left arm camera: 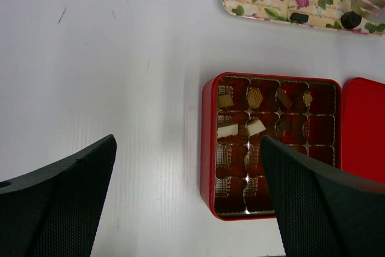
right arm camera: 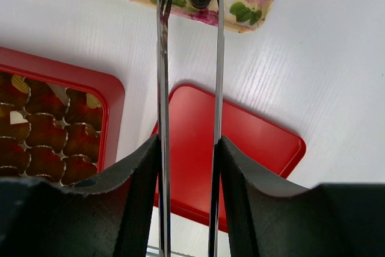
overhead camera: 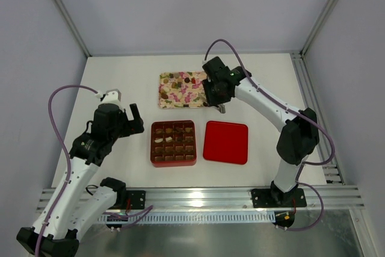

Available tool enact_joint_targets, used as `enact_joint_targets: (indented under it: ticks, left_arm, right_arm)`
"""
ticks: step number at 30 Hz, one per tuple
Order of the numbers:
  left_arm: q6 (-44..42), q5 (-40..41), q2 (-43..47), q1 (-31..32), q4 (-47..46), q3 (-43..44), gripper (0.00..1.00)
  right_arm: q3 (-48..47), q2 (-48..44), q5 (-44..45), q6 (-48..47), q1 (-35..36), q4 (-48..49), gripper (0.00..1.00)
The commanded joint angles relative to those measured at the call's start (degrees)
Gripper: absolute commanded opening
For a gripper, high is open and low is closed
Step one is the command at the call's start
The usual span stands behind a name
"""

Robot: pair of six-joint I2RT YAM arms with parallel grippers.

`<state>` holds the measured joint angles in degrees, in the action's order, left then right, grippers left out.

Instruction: Pack the chocolate

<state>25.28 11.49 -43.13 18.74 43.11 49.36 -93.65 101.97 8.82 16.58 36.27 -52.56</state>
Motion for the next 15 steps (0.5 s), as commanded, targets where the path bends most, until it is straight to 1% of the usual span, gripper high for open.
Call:
enact_joint_targets:
  ticks: [1,7,8,10,13,15]
  left_arm:
    - [0.1,-0.5,0.1,-0.2,-1.6,0.3,1.00]
    - [0.1,-0.4,0.0,-0.1,-1.6,0.3,1.00]
    - [0.1,-0.5,-0.1,-0.2,-1.6,0.3,1.00]
    - [0.1,-0.5,0.0,-0.1,-1.5,0.2,1.00]
    - [0.0,-0.5,-0.2,-0.2,-1.7,0.2,1.00]
    - [0.1,-0.5,-0.2,-0.2,-1.6,0.2,1.00]
  right_arm:
    - [-5.1,1.5,-2.5,-0.7,0.3,1.8,0.45]
    - [-12.3,5.9,-5.7,-0.5,0.5,0.4,0.45]
    - [-13.4,7.7,-5.8,-0.5,0.5,0.3,0.45]
    - [-17.2,9.6,-6.3,-0.5,0.6,-0.5,0.45]
    - [-23.1,13.4,-4.1,-0.5,0.5,-2.1,0.45]
    - [-27.2,16.4,-0.5,-0.7,0.2,-3.1,0.45]
